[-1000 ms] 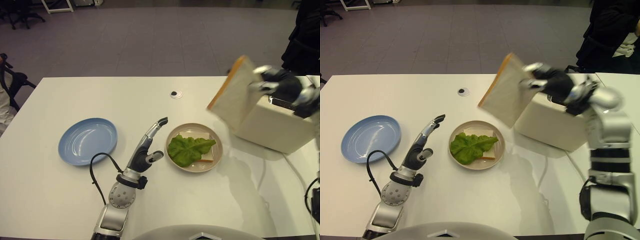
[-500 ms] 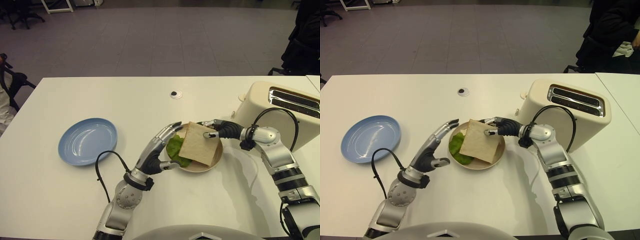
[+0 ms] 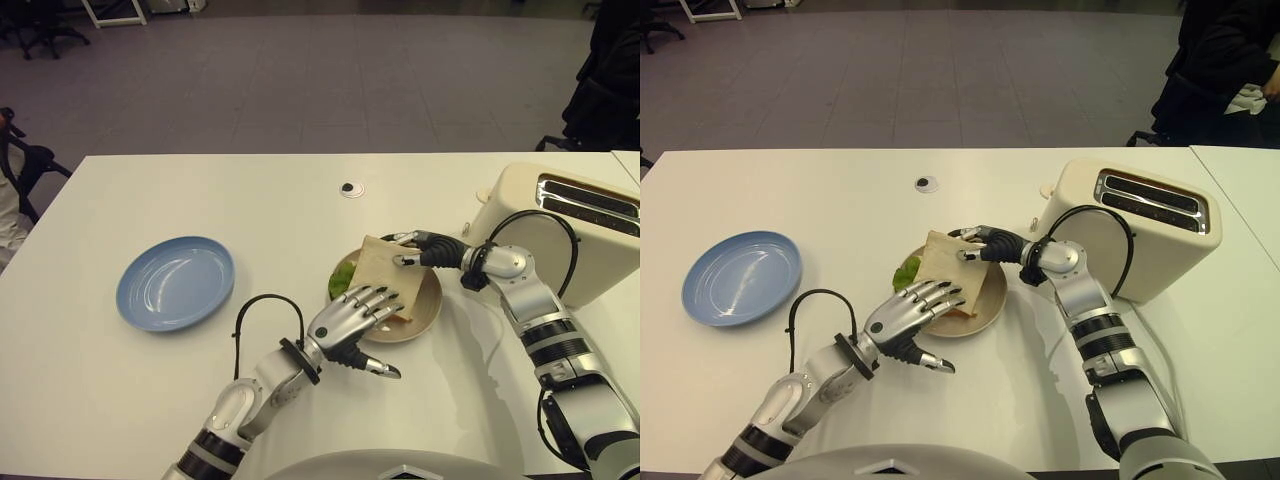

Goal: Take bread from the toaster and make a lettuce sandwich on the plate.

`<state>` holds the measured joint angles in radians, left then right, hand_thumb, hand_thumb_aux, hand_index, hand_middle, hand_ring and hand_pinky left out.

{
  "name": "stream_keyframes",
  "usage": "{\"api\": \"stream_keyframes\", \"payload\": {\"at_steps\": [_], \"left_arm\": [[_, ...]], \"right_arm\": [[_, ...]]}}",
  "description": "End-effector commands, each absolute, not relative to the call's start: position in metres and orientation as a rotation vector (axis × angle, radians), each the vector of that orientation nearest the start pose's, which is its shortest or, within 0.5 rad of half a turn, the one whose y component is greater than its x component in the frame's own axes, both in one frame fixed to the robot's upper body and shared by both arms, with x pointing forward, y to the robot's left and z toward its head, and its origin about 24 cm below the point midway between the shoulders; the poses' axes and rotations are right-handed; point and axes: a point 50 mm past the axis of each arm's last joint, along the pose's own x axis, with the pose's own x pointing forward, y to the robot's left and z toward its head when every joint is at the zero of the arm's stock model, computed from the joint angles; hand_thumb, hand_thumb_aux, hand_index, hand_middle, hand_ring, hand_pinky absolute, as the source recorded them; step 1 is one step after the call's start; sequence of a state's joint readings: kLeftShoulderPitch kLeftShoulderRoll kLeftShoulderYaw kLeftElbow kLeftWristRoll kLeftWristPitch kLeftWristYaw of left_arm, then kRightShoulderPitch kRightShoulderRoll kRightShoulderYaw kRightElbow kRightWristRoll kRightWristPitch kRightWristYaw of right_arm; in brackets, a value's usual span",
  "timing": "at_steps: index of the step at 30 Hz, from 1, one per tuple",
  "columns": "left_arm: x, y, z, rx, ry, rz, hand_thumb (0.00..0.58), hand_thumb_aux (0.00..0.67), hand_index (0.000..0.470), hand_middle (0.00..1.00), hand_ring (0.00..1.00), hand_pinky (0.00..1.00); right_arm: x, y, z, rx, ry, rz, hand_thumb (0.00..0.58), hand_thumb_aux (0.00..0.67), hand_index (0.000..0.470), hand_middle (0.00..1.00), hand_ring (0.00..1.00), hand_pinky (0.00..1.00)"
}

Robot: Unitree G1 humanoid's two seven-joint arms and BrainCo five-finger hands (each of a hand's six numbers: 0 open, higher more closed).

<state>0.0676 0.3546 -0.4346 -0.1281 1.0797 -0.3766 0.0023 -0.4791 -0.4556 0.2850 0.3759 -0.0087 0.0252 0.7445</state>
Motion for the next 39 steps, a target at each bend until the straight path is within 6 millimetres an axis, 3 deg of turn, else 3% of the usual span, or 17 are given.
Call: {"api": "stream_keyframes", "payload": {"at_steps": [1, 3, 6, 10, 12, 17, 20, 23, 27, 29, 30, 31, 32, 33, 34, 36, 39], "left_arm": [[0.197, 0.093, 0.022, 1.235, -0.379, -0.715, 0.000, 0.000, 0.000, 0.00, 0.00, 0.00], [0.195, 0.092, 0.020, 1.150, -0.353, -0.734, 0.000, 0.000, 0.000, 0.00, 0.00, 0.00], [0.186, 0.086, 0.021, 0.974, -0.326, -0.800, 0.000, 0.000, 0.000, 0.00, 0.00, 0.00], [0.182, 0.093, 0.019, 0.940, -0.251, -0.848, 0.000, 0.000, 0.000, 0.00, 0.00, 0.00], [0.182, 0.096, 0.021, 0.940, -0.232, -0.850, 0.000, 0.000, 0.000, 0.00, 0.00, 0.00], [0.199, 0.092, 0.051, 0.966, -0.387, -0.763, 0.000, 0.000, 0.000, 0.00, 0.00, 0.00], [0.208, 0.095, 0.101, 0.865, -0.590, -0.596, 0.000, 0.000, 0.000, 0.00, 0.00, 0.00], [0.197, 0.106, 0.145, 0.690, -0.722, -0.533, 0.000, 0.000, 0.000, 0.00, 0.00, 0.00], [0.173, 0.122, 0.155, 0.683, -0.679, -0.619, 0.000, 0.000, 0.000, 0.00, 0.00, 0.00], [0.169, 0.138, 0.143, 0.755, -0.582, -0.653, 0.000, 0.000, 0.000, 0.00, 0.00, 0.00], [0.168, 0.145, 0.136, 0.792, -0.533, -0.662, 0.000, 0.000, 0.000, 0.00, 0.00, 0.00], [0.166, 0.153, 0.124, 0.865, -0.458, -0.696, 0.112, 0.068, 0.048, 0.00, 0.00, 0.00], [0.163, 0.159, 0.110, 0.940, -0.380, -0.753, 0.520, 0.455, 0.319, 0.61, 0.61, 0.61], [0.158, 0.163, 0.095, 0.997, -0.303, -0.822, 0.564, 0.560, 0.393, 1.00, 1.00, 1.00], [0.150, 0.163, 0.075, 1.041, -0.213, -0.925, 0.580, 0.670, 0.470, 1.00, 1.00, 1.00], [0.138, 0.158, 0.047, 1.067, -0.109, -1.073, 0.580, 0.670, 0.470, 1.00, 1.00, 1.00], [0.146, 0.147, 0.033, 1.150, -0.138, -1.070, 0.580, 0.670, 0.470, 1.00, 1.00, 1.00]], "right_arm": [[0.303, -0.156, 0.053, -0.575, 0.257, 0.951, 0.000, 0.000, 0.000, 0.00, 0.00, 0.00], [0.306, -0.160, 0.067, -0.585, 0.195, 0.917, 0.000, 0.000, 0.000, 0.00, 0.00, 0.00], [0.312, -0.173, 0.105, -0.564, 0.041, 0.807, 0.000, 0.000, 0.000, 0.00, 0.00, 0.00], [0.308, -0.195, 0.152, -0.537, -0.153, 0.667, 0.000, 0.000, 0.000, 0.00, 0.00, 0.00], [0.298, -0.200, 0.164, -0.551, -0.219, 0.663, 0.000, 0.000, 0.000, 0.00, 0.00, 0.00], [0.256, -0.202, 0.160, -0.689, -0.289, 0.825, 0.000, 0.000, 0.000, 0.00, 0.00, 0.00], [0.244, -0.214, 0.165, -0.797, -0.326, 0.833, 0.000, 0.000, 0.000, 0.00, 0.00, 0.00], [0.234, -0.222, 0.166, -0.898, -0.354, 0.851, 0.000, 0.000, 0.000, 0.00, 0.00, 0.00], [0.223, -0.228, 0.158, -1.069, -0.334, 0.909, 0.000, 0.000, 0.000, 0.00, 0.00, 0.00], [0.217, -0.228, 0.146, -1.102, -0.294, 0.963, 0.000, 0.000, 0.000, 0.30, 0.30, 0.30], [0.212, -0.226, 0.140, -1.102, -0.276, 0.999, 0.000, 0.000, 0.000, 0.85, 0.85, 0.85], [0.204, -0.220, 0.130, -1.079, -0.258, 1.059, 0.000, 0.000, 0.000, 1.00, 1.00, 1.00], [0.194, -0.214, 0.120, -1.053, -0.240, 1.127, 0.452, 0.355, 0.249, 1.00, 1.00, 1.00], [0.184, -0.208, 0.109, -1.027, -0.219, 1.188, 0.527, 0.468, 0.328, 1.00, 1.00, 1.00], [0.174, -0.201, 0.096, -1.006, -0.192, 1.240, 0.580, 0.670, 0.470, 1.00, 1.00, 1.00], [0.163, -0.191, 0.074, -0.995, -0.149, 1.282, 0.580, 0.670, 0.470, 1.00, 1.00, 1.00], [0.166, -0.183, 0.039, -1.066, -0.082, 1.262, 0.580, 0.670, 0.470, 1.00, 1.00, 1.00]]}}
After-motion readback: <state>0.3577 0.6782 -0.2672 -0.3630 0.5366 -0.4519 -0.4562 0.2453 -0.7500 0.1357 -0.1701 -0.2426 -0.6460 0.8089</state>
